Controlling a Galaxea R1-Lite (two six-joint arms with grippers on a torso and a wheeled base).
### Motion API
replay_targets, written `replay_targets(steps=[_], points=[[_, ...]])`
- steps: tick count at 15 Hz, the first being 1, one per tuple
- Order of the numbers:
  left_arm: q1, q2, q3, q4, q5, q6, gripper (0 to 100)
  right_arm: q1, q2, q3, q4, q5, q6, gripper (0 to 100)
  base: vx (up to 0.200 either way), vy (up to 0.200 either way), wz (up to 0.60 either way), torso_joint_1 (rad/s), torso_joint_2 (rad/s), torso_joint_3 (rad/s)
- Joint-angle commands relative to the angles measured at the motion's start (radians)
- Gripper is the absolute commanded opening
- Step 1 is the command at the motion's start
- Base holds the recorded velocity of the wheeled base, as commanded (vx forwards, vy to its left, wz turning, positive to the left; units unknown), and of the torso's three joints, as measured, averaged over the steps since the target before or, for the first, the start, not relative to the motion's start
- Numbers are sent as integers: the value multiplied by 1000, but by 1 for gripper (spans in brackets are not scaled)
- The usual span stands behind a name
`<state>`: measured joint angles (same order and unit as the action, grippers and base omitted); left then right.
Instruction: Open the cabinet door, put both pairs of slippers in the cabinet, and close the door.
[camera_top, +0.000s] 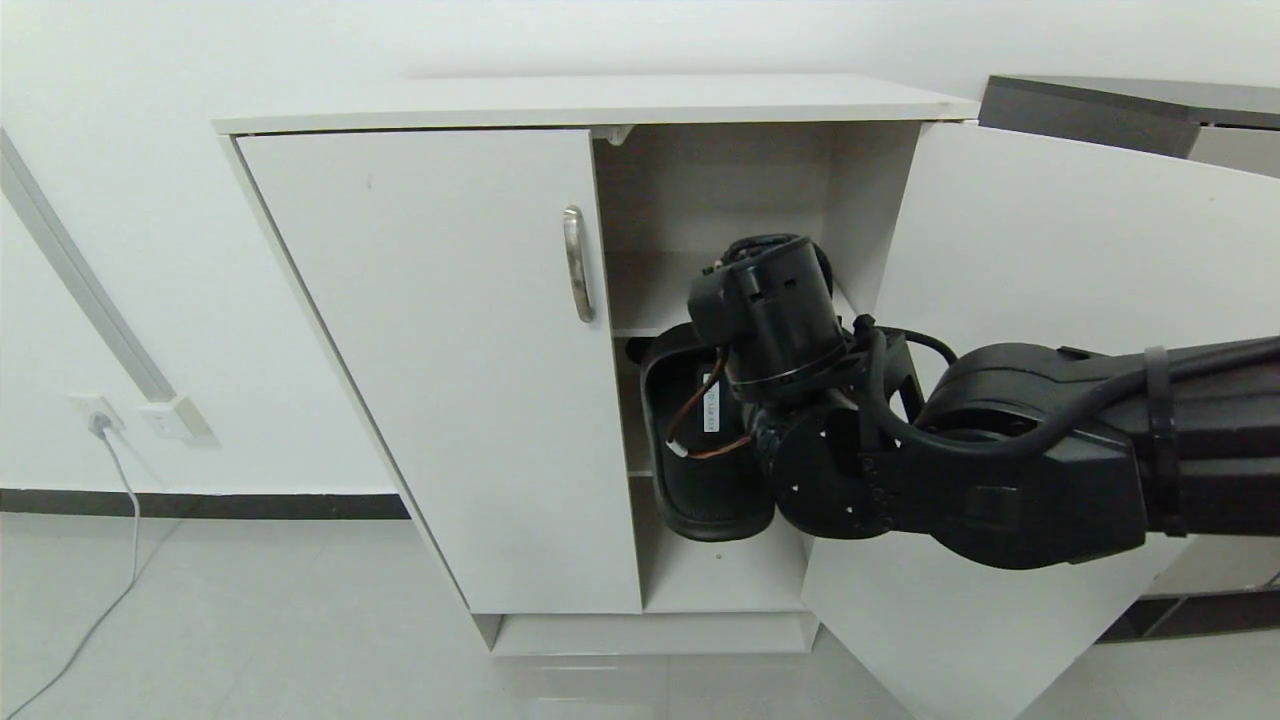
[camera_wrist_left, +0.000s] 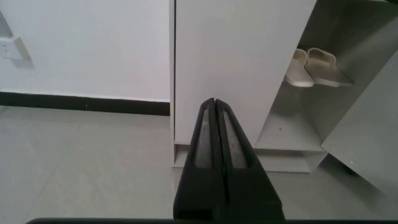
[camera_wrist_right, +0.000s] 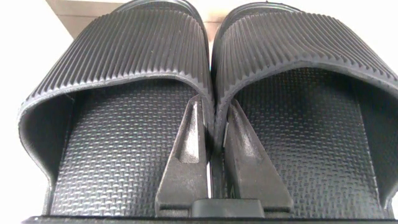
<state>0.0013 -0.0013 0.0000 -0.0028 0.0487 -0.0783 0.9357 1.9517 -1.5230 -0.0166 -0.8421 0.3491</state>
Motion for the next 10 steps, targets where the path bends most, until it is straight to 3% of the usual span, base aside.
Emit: replay_targets(steps=[1,10], points=[[0,1,0,0,-1,-1,0,-8,-4,-8,-2,0,-2,0,200,0,0,-2,7,2],[0,1,0,0,-3,-3,0,-28,1,-8,0,0,-9,0,200,0,0,3,3,3]])
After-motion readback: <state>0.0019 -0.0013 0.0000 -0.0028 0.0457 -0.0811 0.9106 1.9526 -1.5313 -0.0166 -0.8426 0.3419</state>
